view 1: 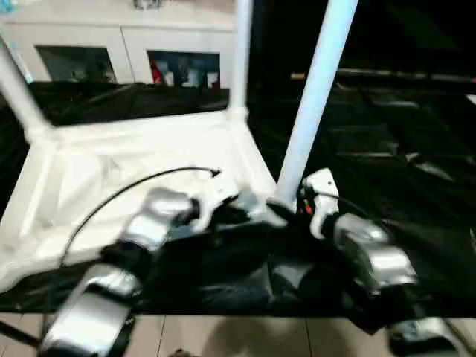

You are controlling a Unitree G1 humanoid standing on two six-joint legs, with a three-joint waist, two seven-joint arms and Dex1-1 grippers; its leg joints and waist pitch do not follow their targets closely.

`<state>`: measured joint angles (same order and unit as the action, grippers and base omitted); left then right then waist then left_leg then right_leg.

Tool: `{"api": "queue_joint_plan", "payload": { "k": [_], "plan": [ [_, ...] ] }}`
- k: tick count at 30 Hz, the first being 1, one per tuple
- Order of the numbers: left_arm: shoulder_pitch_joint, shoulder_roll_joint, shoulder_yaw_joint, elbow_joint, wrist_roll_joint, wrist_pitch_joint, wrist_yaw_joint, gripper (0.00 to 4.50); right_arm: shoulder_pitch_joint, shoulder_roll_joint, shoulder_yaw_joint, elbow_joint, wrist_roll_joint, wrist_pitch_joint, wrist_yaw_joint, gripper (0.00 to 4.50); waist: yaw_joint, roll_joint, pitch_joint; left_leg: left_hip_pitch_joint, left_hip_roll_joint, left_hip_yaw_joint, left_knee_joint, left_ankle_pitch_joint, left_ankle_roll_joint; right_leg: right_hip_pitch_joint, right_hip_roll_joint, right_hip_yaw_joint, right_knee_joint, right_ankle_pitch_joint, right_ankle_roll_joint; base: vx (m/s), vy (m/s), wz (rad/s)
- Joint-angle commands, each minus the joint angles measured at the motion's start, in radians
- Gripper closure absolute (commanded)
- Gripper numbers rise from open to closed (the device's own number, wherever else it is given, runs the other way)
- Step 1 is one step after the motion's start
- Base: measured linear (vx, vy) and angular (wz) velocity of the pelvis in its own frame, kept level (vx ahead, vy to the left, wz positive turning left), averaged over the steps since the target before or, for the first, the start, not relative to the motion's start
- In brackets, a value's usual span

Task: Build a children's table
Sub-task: Rotate leg to tighten

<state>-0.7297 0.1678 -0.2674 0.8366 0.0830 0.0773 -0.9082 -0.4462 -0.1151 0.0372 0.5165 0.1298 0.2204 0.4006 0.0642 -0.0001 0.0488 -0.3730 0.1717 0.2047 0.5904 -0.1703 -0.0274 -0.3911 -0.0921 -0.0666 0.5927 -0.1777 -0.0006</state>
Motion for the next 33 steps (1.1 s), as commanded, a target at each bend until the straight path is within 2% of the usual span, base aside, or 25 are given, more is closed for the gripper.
{"api": "queue_joint_plan", "payload": {
  "k": [1, 2, 3, 4, 5, 6, 7, 9, 10, 11, 12, 14, 16, 17, 18, 20, 21, 24, 27, 28, 29, 30, 33],
  "plan": [
    [-0.020, -0.076, -0.020, 0.040, 0.007, -0.014, 0.063, 4.50, 0.004, 0.057, 0.048, 0.059, -0.038, 0.022, -0.053, 1.78, -0.010, -0.006, -0.043, 0.038, 0.057, -0.044, -0.084, -0.459, -0.048, 0.004, -0.070, 0.040, -0.110, -0.556, -0.127, 0.000, 0.000, 0.00],
    [-0.027, -0.083, -0.029, 0.054, 0.019, -0.027, 0.065, 4.50, -0.006, 0.069, 0.064, 0.071, -0.052, -0.005, -0.047, 1.78, -0.012, 0.007, -0.040, 0.052, 0.054, -0.049, -0.080, -0.513, -0.054, -0.003, -0.074, 0.036, -0.123, -0.618, -0.110, 0.000, 0.000, 0.00],
    [-0.027, -0.081, -0.031, 0.055, 0.022, -0.031, 0.062, 4.50, -0.008, 0.070, 0.067, 0.072, -0.051, -0.019, -0.038, 1.78, -0.019, 0.008, -0.040, 0.055, 0.053, -0.054, -0.082, -0.548, -0.056, 0.002, -0.072, 0.028, -0.129, -0.643, -0.092, 0.000, 0.000, 0.00],
    [-0.028, -0.079, -0.031, 0.056, 0.024, -0.033, 0.060, 4.50, -0.010, 0.071, 0.067, 0.073, -0.050, -0.028, -0.033, 1.78, -0.021, 0.005, -0.041, 0.053, 0.054, -0.056, -0.086, -0.554, -0.056, 0.008, -0.071, 0.025, -0.130, -0.638, -0.086, 0.000, 0.000, 0.00],
    [-0.026, -0.073, -0.030, 0.054, 0.023, -0.036, 0.052, 4.50, -0.011, 0.068, 0.060, 0.068, -0.039, -0.037, -0.013, 1.78, -0.022, 0.005, -0.047, 0.045, 0.057, -0.058, -0.092, -0.536, -0.052, 0.016, -0.072, 0.028, -0.125, -0.596, -0.088, 0.000, 0.000, 0.00],
    [-0.024, -0.063, -0.027, 0.054, 0.023, -0.041, 0.045, 4.50, -0.012, 0.062, 0.050, 0.060, -0.024, -0.048, 0.011, 1.78, -0.019, 0.005, -0.050, 0.041, 0.060, -0.055, -0.095, -0.506, -0.047, 0.016, -0.072, 0.035, -0.118, -0.535, -0.107, 0.000, 0.000, 0.00],
    [-0.025, -0.056, -0.025, 0.059, 0.025, -0.047, 0.042, 4.50, -0.013, 0.058, 0.041, 0.054, -0.015, -0.054, 0.023, 1.44, -0.019, 0.005, -0.049, 0.038, 0.060, -0.054, -0.096, -0.498, -0.045, 0.016, -0.072, 0.037, -0.115, -0.511, -0.117, 0.000, 0.000, 0.00],
    [-0.026, -0.049, -0.023, 0.064, 0.025, -0.054, 0.037, 4.50, -0.013, 0.052, 0.035, 0.048, -0.006, -0.053, 0.039, 1.10, -0.016, 0.004, -0.054, 0.030, 0.062, -0.049, -0.097, -0.448, -0.032, 0.021, -0.071, 0.044, -0.102, -0.412, -0.154, 0.000, 0.000, 0.00],
    [-0.022, -0.035, -0.018, 0.064, 0.022, -0.065, 0.023, 4.50, -0.012, 0.027, 0.040, 0.037, -0.008, -0.061, 0.072, 1.10, -0.015, 0.003, -0.054, 0.029, 0.061, -0.047, -0.096, -0.437, -0.027, 0.021, -0.071, 0.045, -0.100, -0.394, -0.163, 0.000, 0.000, 0.00],
    [-0.014, -0.012, -0.012, 0.059, 0.014, -0.083, -0.005, 4.50, -0.012, -0.013, 0.050, 0.023, -0.007, -0.060, 0.130, 0.88, -0.011, 0.000, -0.052, 0.028, 0.058, -0.043, -0.091, -0.420, -0.011, 0.024, -0.073, 0.046, -0.100, -0.396, -0.174, 0.000, 0.000, 0.00],
    [-0.014, -0.012, -0.012, 0.059, 0.014, -0.083, -0.005, 4.50, -0.012, -0.013, 0.050, 0.023, -0.007, -0.060, 0.130, 0.88, -0.011, -0.001, -0.053, 0.025, 0.058, -0.042, -0.090, -0.409, -0.006, 0.027, -0.074, 0.047, -0.098, -0.392, -0.175, 0.000, 0.000, 0.00],
    [0.000, 0.020, -0.006, 0.050, 0.009, -0.128, -0.051, 4.50, -0.003, -0.083, 0.087, -0.001, -0.014, -0.064, 0.250, 0.68, -0.008, -0.002, -0.053, 0.021, 0.059, -0.041, -0.089, -0.377, 0.007, 0.031, -0.076, 0.047, -0.099, -0.394, -0.176, 0.000, 0.000, 0.00],
    [0.010, 0.035, -0.002, 0.037, 0.000, -0.140, -0.081, 4.50, 0.007, -0.123, 0.109, -0.023, -0.018, -0.072, 0.314, 0.68, -0.004, -0.007, -0.055, 0.020, 0.060, -0.039, -0.087, -0.340, 0.019, 0.036, -0.075, 0.046, -0.095, -0.365, -0.179, 0.000, 0.000, 0.00],
    [0.028, 0.064, 0.000, 0.010, -0.016, -0.157, -0.144, 4.50, 0.024, -0.183, 0.131, -0.064, -0.014, -0.077, 0.421, 0.68, 0.000, -0.007, -0.056, 0.021, 0.062, -0.036, -0.085, -0.315, 0.033, 0.036, -0.075, 0.048, -0.091, -0.333, -0.191, 0.000, 0.000, 0.00],
    [0.032, 0.070, -0.001, 0.005, -0.020, -0.161, -0.158, 4.50, 0.027, -0.194, 0.135, -0.072, -0.013, -0.077, 0.440, 0.68, 0.002, -0.010, -0.057, 0.019, 0.063, -0.035, -0.084, -0.301, 0.040, 0.039, -0.076, 0.047, -0.089, -0.322, -0.196, 0.000, 0.000, 0.00],
    [0.058, 0.105, 0.000, -0.041, -0.050, -0.160, -0.250, 4.50, 0.038, -0.249, 0.136, -0.119, 0.016, -0.051, 0.541, 0.68, 0.008, -0.009, -0.062, 0.015, 0.063, -0.031, -0.080, -0.244, 0.062, 0.045, -0.072, 0.045, -0.076, -0.247, -0.216, 0.052, -0.021, 0.02],
    [0.066, 0.112, 0.003, -0.058, -0.064, -0.152, -0.276, 4.50, 0.038, -0.259, 0.135, -0.126, 0.024, -0.045, 0.558, 0.68, 0.007, -0.007, -0.064, 0.010, 0.066, -0.030, -0.078, -0.205, 0.078, 0.046, -0.070, 0.044, -0.068, -0.188, -0.236, 0.052, -0.023, 0.00],
    [0.086, 0.133, -0.001, -0.103, -0.088, -0.130, -0.340, 4.50, 0.028, -0.280, 0.133, -0.125, 0.030, -0.036, 0.586, 0.68, 0.009, -0.007, -0.070, 0.009, 0.065, -0.026, -0.070, -0.138, 0.103, 0.046, -0.067, 0.041, -0.054, -0.084, -0.274, 0.000, 0.000, 0.00],
    [0.100, 0.146, -0.006, -0.129, -0.096, -0.128, -0.375, 4.50, 0.019, -0.289, 0.136, -0.114, 0.031, -0.041, 0.596, 0.68, 0.015, -0.007, -0.074, 0.006, 0.064, -0.022, -0.063, -0.103, 0.116, 0.041, -0.064, 0.042, -0.045, -0.036, -0.289, 0.000, 0.000, 0.00],
    [0.104, 0.147, -0.006, -0.137, -0.100, -0.121, -0.383, 4.50, 0.019, -0.290, 0.137, -0.117, 0.037, -0.036, 0.607, 0.68, 0.018, -0.006, -0.073, 0.006, 0.064, -0.022, -0.062, -0.104, 0.117, 0.040, -0.065, 0.042, -0.045, -0.035, -0.290, 0.000, 0.000, 0.00],
    [0.108, 0.149, -0.006, -0.145, -0.103, -0.117, -0.390, 4.50, 0.020, -0.291, 0.137, -0.119, 0.038, -0.035, 0.618, 0.68, 0.020, -0.006, -0.067, 0.006, 0.064, -0.021, -0.063, -0.136, 0.112, 0.036, -0.065, 0.042, -0.051, -0.080, -0.285, 0.000, 0.000, 0.00],
    [0.113, 0.153, -0.007, -0.154, -0.106, -0.113, -0.397, 4.50, 0.021, -0.292, 0.137, -0.123, 0.041, -0.032, 0.629, 0.68, 0.023, -0.005, -0.064, 0.008, 0.066, -0.022, -0.066, -0.177, 0.096, 0.036, -0.067, 0.041, -0.057, -0.154, -0.270, 0.000, 0.000, 0.00],
    [0.118, 0.156, -0.007, -0.159, -0.107, -0.107, -0.401, 4.50, 0.022, -0.289, 0.139, -0.126, 0.046, -0.023, 0.643, 0.68, 0.024, -0.004, -0.060, 0.011, 0.068, -0.025, -0.072, -0.220, 0.062, 0.032, -0.067, 0.043, -0.066, -0.254, -0.240, 0.000, 0.000, 0.00]
  ]
}}
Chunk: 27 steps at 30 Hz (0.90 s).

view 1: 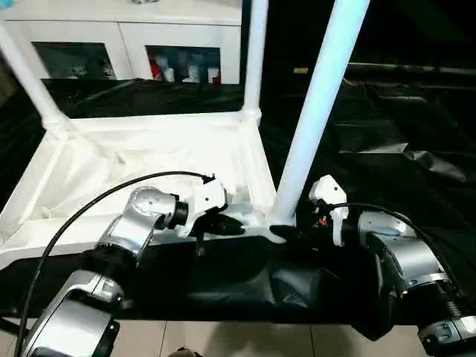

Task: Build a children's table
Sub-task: Rotate leg to tighten

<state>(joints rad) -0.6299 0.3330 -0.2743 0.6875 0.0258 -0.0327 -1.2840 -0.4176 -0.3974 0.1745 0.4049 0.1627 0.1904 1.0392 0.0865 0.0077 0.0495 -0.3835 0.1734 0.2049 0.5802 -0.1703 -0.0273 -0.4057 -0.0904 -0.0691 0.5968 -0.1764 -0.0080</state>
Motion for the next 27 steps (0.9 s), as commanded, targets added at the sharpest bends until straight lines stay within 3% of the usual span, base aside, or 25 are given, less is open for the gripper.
{"api": "queue_joint_plan", "payload": {
  "k": [1, 4, 10, 16, 20, 21, 24, 27],
  "plan": [
    [0.019, -0.008, -0.001, -0.006, -0.047, 0.002, -0.023, 4.50, -0.007, -0.005, 0.007, -0.012, 0.010, 0.007, 0.008, 0.83, 0.001, -0.014, -0.060, 0.023, 0.066, -0.027, -0.064, -0.243, 0.043, 0.045, -0.069, 0.046, -0.073, -0.289, -0.217, 0.000, 0.000, 0.00],
    [0.024, -0.006, -0.001, -0.011, -0.044, 0.008, -0.024, 4.50, -0.009, 0.000, 0.008, -0.003, 0.011, 0.004, 0.009, 0.96, -0.001, -0.014, -0.062, 0.023, 0.066, -0.028, -0.065, -0.243, 0.035, 0.045, -0.069, 0.048, -0.071, -0.280, -0.211, 0.000, 0.000, 0.00],
    [0.033, -0.003, 0.002, -0.029, -0.040, 0.024, -0.031, 4.50, -0.008, 0.004, 0.001, -0.003, 0.015, 0.009, 0.013, 1.56, 0.001, -0.015, -0.065, 0.019, 0.063, -0.026, -0.060, -0.197, 0.056, 0.047, -0.068, 0.047, -0.065, -0.214, -0.225, 0.000, 0.000, 0.00],
    [0.032, -0.007, 0.003, -0.026, -0.036, 0.033, -0.017, 4.50, -0.002, 0.024, -0.018, 0.007, 0.016, 0.008, -0.021, 1.72, -0.001, -0.012, -0.065, 0.020, 0.063, -0.026, -0.060, -0.198, 0.054, 0.048, -0.068, 0.047, -0.065, -0.215, -0.227, 0.000, 0.000, 0.00],
    [0.004, -0.050, 0.007, 0.038, 0.005, 0.040, 0.106, 4.50, -0.014, 0.095, -0.058, 0.087, -0.027, -0.018, -0.231, 1.74, -0.013, -0.012, -0.061, 0.023, 0.060, -0.028, -0.063, -0.237, 0.030, 0.040, -0.068, 0.047, -0.074, -0.268, -0.222, 0.000, 0.000, 0.00],
    [-0.019, -0.085, 0.011, 0.081, 0.022, 0.048, 0.180, 4.50, -0.019, 0.142, -0.079, 0.126, -0.050, -0.017, -0.363, 1.74, -0.018, -0.017, -0.060, 0.024, 0.058, -0.029, -0.063, -0.259, 0.017, 0.038, -0.068, 0.048, -0.077, -0.310, -0.211, 0.000, 0.000, 0.00],
    [-0.059, -0.160, 0.017, 0.140, 0.033, 0.064, 0.281, 4.50, -0.024, 0.240, -0.120, 0.167, -0.066, 0.005, -0.581, 1.75, -0.031, -0.014, -0.056, 0.028, 0.058, -0.038, -0.071, -0.325, -0.023, 0.035, -0.070, 0.046, -0.089, -0.423, -0.171, 0.000, 0.000, 0.00],
    [-0.097, -0.230, 0.012, 0.192, 0.051, 0.074, 0.379, 4.50, -0.038, 0.325, -0.139, 0.200, -0.086, 0.018, -0.744, 1.75, -0.038, -0.010, -0.051, 0.034, 0.056, -0.040, -0.076, -0.380, -0.029, 0.030, -0.070, 0.046, -0.099, -0.461, -0.152, 0.000, 0.000, 0.00]
  ]
}}
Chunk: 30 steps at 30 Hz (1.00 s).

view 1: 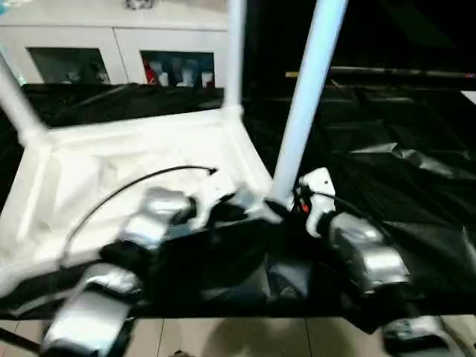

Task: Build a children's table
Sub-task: Rotate leg to tighten

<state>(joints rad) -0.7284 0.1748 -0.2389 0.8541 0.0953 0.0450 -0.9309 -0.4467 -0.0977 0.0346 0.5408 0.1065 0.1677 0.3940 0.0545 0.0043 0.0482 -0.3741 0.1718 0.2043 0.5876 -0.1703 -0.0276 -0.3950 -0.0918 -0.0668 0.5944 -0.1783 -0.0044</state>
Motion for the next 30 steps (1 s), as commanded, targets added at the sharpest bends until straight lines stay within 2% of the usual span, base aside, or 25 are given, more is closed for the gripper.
{"api": "queue_joint_plan", "payload": {
  "k": [1, 2, 4, 6, 8, 9, 10, 11, 13, 15, 17, 19, 20, 21, 23, 25, 27, 30],
  "plan": [
    [0.002, -0.072, -0.024, 0.025, -0.018, -0.003, 0.026, 4.50, -0.009, 0.025, 0.001, 0.064, -0.030, 0.040, -0.099, 1.75, -0.006, -0.007, -0.051, 0.028, 0.058, -0.040, -0.082, -0.390, -0.033, 0.018, -0.070, 0.044, -0.098, -0.469, -0.152, 0.000, 0.000, 0.00],
    [-0.007, -0.088, -0.025, 0.039, -0.011, -0.002, 0.055, 4.50, -0.015, 0.041, 0.001, 0.073, -0.038, 0.038, -0.129, 1.75, -0.009, -0.008, -0.048, 0.030, 0.056, -0.041, -0.082, -0.413, -0.034, 0.015, -0.070, 0.044, -0.103, -0.502, -0.142, 0.000, 0.000, 0.00],
    [-0.018, -0.110, -0.032, 0.056, 0.002, -0.010, 0.082, 4.50, -0.027, 0.063, 0.013, 0.092, -0.047, 0.016, -0.141, 1.75, -0.007, -0.002, -0.049, 0.035, 0.057, -0.042, -0.082, -0.429, -0.035, 0.014, -0.071, 0.044, -0.108, -0.513, -0.134, 0.000, 0.000, 0.00],
    [-0.024, -0.123, -0.032, 0.070, 0.007, -0.024, 0.077, 4.50, -0.037, 0.077, 0.014, 0.109, -0.048, -0.018, -0.144, 1.75, -0.009, -0.003, -0.047, 0.039, 0.057, -0.045, -0.085, -0.462, -0.035, 0.015, -0.072, 0.042, -0.113, -0.531, -0.126, 0.000, 0.000, 0.00],
    [-0.027, -0.124, -0.027, 0.079, 0.010, -0.034, 0.078, 4.50, -0.039, 0.081, 0.005, 0.110, -0.040, -0.033, -0.140, 1.75, -0.008, -0.003, -0.051, 0.035, 0.059, -0.046, -0.089, -0.444, -0.030, 0.020, -0.072, 0.043, -0.111, -0.495, -0.129, 0.000, 0.000, 0.00],
    [-0.026, -0.121, -0.026, 0.080, 0.010, -0.037, 0.074, 4.50, -0.037, 0.080, 0.000, 0.105, -0.035, -0.036, -0.136, 1.06, -0.008, -0.002, -0.051, 0.034, 0.060, -0.045, -0.091, -0.435, -0.027, 0.022, -0.071, 0.043, -0.108, -0.468, -0.137, 0.000, 0.000, 0.00],
    [-0.025, -0.118, -0.025, 0.081, 0.010, -0.039, 0.070, 4.50, -0.036, 0.080, -0.004, 0.101, -0.032, -0.039, -0.133, 1.06, -0.008, -0.005, -0.051, 0.033, 0.060, -0.044, -0.091, -0.431, -0.024, 0.022, -0.070, 0.043, -0.107, -0.457, -0.140, 0.000, 0.000, 0.00],
    [-0.021, -0.105, -0.021, 0.081, 0.010, -0.047, 0.061, 4.50, -0.033, 0.065, -0.003, 0.089, -0.031, -0.050, -0.115, 1.06, -0.008, -0.003, -0.051, 0.033, 0.061, -0.044, -0.092, -0.424, -0.022, 0.023, -0.070, 0.044, -0.104, -0.438, -0.148, 0.000, 0.000, 0.00],
    [-0.016, -0.090, -0.018, 0.077, 0.008, -0.053, 0.046, 4.50, -0.032, 0.047, -0.001, 0.079, -0.031, -0.061, -0.091, 0.78, -0.006, -0.008, -0.052, 0.032, 0.060, -0.041, -0.090, -0.414, -0.015, 0.024, -0.072, 0.045, -0.105, -0.425, -0.155, 0.000, 0.000, 0.00],
    [0.005, -0.040, -0.014, 0.055, -0.004, -0.074, -0.012, 4.50, -0.025, -0.029, 0.023, 0.037, -0.011, -0.058, 0.070, 0.66, -0.002, -0.010, -0.055, 0.027, 0.060, -0.039, -0.089, -0.374, 0.002, 0.031, -0.073, 0.046, -0.100, -0.389, -0.162, 0.000, 0.000, 0.00],
    [0.022, -0.002, -0.005, 0.033, -0.021, -0.088, -0.071, 4.50, -0.008, -0.110, 0.063, -0.016, 0.001, -0.047, 0.231, 0.56, 0.005, -0.014, -0.056, 0.021, 0.061, -0.034, -0.085, -0.320, 0.034, 0.039, -0.075, 0.049, -0.095, -0.332, -0.174, 0.000, 0.000, 0.00],
    [0.026, 0.008, -0.001, 0.026, -0.027, -0.087, -0.087, 4.50, -0.001, -0.136, 0.076, -0.034, 0.003, -0.042, 0.277, 0.56, 0.010, -0.013, -0.058, 0.022, 0.061, -0.031, -0.080, -0.283, 0.053, 0.038, -0.075, 0.049, -0.090, -0.297, -0.190, 0.000, 0.000, 0.00],
    [0.033, 0.024, 0.002, 0.013, -0.036, -0.089, -0.120, 4.50, 0.013, -0.174, 0.095, -0.066, 0.012, -0.033, 0.351, 0.56, 0.011, -0.014, -0.059, 0.017, 0.060, -0.030, -0.079, -0.258, 0.062, 0.045, -0.073, 0.046, -0.086, -0.277, -0.201, 0.000, 0.000, 0.00],
    [0.041, 0.044, 0.001, -0.005, -0.046, -0.094, -0.164, 4.50, 0.028, -0.216, 0.112, -0.102, 0.023, -0.020, 0.425, 0.56, 0.015, -0.016, -0.060, 0.017, 0.062, -0.029, -0.078, -0.239, 0.068, 0.047, -0.073, 0.046, -0.084, -0.259, -0.202, 0.000, 0.000, 0.00],
    [0.052, 0.070, 0.002, -0.033, -0.063, -0.092, -0.227, 4.50, 0.046, -0.267, 0.132, -0.146, 0.037, -0.007, 0.515, 0.56, 0.021, -0.013, -0.062, 0.015, 0.065, -0.026, -0.076, -0.196, 0.085, 0.049, -0.067, 0.043, -0.073, -0.196, -0.224, 0.000, 0.000, 0.00],
    [0.056, 0.078, 0.002, -0.047, -0.074, -0.084, -0.254, 4.50, 0.047, -0.278, 0.135, -0.154, 0.038, -0.008, 0.534, 0.56, 0.023, -0.015, -0.066, 0.013, 0.066, -0.025, -0.073, -0.173, 0.092, 0.051, -0.067, 0.042, -0.066, -0.156, -0.237, 0.000, 0.000, 0.00],
    [0.072, 0.106, -0.008, -0.094, -0.102, -0.044, -0.347, 4.50, 0.052, -0.300, 0.143, -0.175, 0.050, 0.001, 0.584, 0.56, 0.027, -0.014, -0.067, 0.012, 0.066, -0.025, -0.071, -0.153, 0.100, 0.051, -0.069, 0.041, -0.060, -0.126, -0.256, 0.000, 0.000, 0.00],
    [0.083, 0.123, -0.021, -0.125, -0.111, -0.016, -0.398, 4.50, 0.054, -0.307, 0.146, -0.183, 0.058, 0.006, 0.604, 0.56, 0.031, -0.013, -0.067, 0.013, 0.067, -0.022, -0.068, -0.147, 0.102, 0.043, -0.067, 0.043, -0.060, -0.131, -0.266, 0.000, 0.000, 0.00]
  ]
}}
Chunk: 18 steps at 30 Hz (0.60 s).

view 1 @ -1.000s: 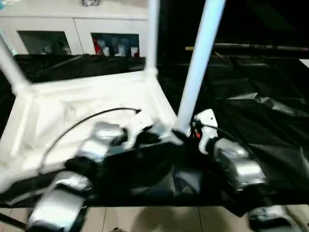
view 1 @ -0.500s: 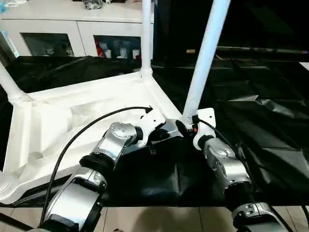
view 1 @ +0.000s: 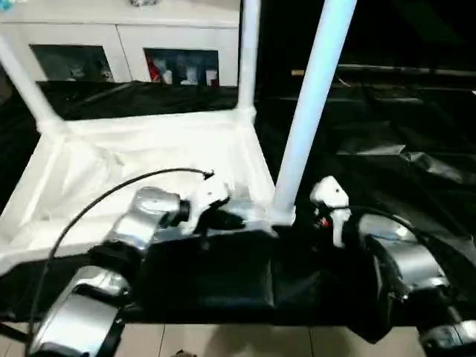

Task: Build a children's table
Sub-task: Rotate leg to tighten

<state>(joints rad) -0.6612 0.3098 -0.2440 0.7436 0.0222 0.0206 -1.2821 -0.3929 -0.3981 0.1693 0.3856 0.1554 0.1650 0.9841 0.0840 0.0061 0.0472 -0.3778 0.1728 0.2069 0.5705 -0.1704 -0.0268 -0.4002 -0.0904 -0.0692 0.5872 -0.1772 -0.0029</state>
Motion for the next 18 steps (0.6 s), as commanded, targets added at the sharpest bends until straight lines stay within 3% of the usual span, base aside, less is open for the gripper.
{"api": "queue_joint_plan", "payload": {
  "k": [1, 9, 16, 18],
  "plan": [
    [0.020, -0.006, -0.020, -0.025, -0.040, 0.016, -0.061, 4.50, 0.000, -0.009, 0.012, -0.030, 0.014, 0.014, 0.024, 0.56, 0.002, -0.014, -0.066, 0.018, 0.067, -0.023, -0.050, -0.150, 0.099, 0.046, -0.067, 0.046, -0.052, -0.136, -0.267, 0.000, 0.000, 0.00],
    [0.038, 0.002, -0.018, -0.061, -0.049, 0.039, -0.079, 4.50, 0.004, -0.010, 0.012, -0.052, 0.035, 0.049, 0.061, 0.73, 0.004, -0.016, -0.057, 0.019, 0.067, -0.029, -0.058, -0.256, 0.037, 0.037, -0.072, 0.049, -0.068, -0.304, -0.213, 0.000, 0.000, 0.00],
    [0.049, 0.007, -0.019, -0.088, -0.050, 0.063, -0.083, 4.50, 0.002, -0.013, 0.017, -0.048, 0.030, 0.056, 0.068, 1.37, 0.006, -0.017, -0.063, 0.015, 0.065, -0.026, -0.052, -0.186, 0.061, 0.041, -0.069, 0.048, -0.055, -0.197, -0.233, 0.000, 0.000, 0.00],
    [0.050, 0.008, -0.018, -0.088, -0.049, 0.064, -0.082, 4.50, 0.001, -0.011, 0.017, -0.042, 0.027, 0.052, 0.065, 1.54, 0.005, -0.018, -0.061, 0.014, 0.064, -0.026, -0.052, -0.196, 0.061, 0.041, -0.069, 0.047, -0.058, -0.218, -0.231, 0.000, 0.000, 0.00]
  ]
}}
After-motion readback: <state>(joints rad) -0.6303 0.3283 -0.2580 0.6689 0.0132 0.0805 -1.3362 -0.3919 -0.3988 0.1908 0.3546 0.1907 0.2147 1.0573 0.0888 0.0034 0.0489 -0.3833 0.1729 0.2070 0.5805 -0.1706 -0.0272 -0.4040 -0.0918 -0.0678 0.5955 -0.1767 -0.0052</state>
